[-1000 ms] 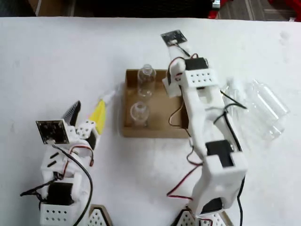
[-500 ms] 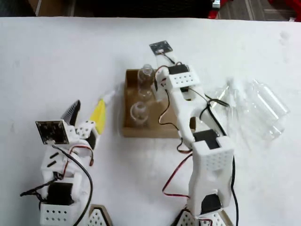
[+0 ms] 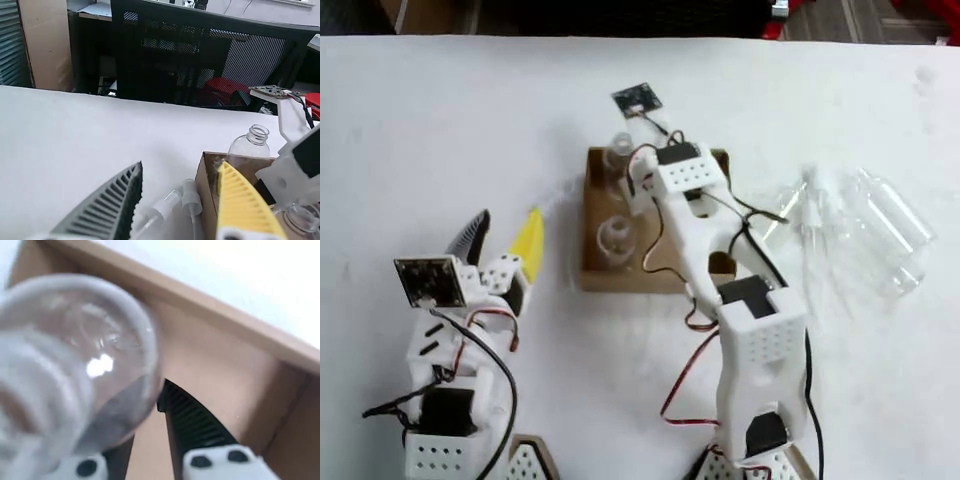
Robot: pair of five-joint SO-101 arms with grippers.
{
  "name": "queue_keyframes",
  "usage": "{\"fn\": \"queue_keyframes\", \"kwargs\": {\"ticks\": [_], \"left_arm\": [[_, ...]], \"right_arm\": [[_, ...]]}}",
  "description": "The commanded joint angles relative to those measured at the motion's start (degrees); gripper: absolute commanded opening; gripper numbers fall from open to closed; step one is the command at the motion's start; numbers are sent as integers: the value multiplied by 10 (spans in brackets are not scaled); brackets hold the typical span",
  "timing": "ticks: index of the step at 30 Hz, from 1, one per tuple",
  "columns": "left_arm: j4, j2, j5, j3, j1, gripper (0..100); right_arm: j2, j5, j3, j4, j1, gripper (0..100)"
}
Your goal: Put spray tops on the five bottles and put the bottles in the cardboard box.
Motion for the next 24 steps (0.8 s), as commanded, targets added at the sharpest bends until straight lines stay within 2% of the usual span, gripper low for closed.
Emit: {"fn": "queue_keyframes", "kwargs": {"ticks": [1,15,24], "left_arm": [[-18,-7,-6,-3,7,221],[-18,-7,-6,-4,7,221],[-18,-7,-6,-4,7,221]], "right_arm": [[-5,-2,-25,-15,-7,16],[-5,-1,-22,-29,-8,16],[-6,-1,-21,56,-7,16]]}}
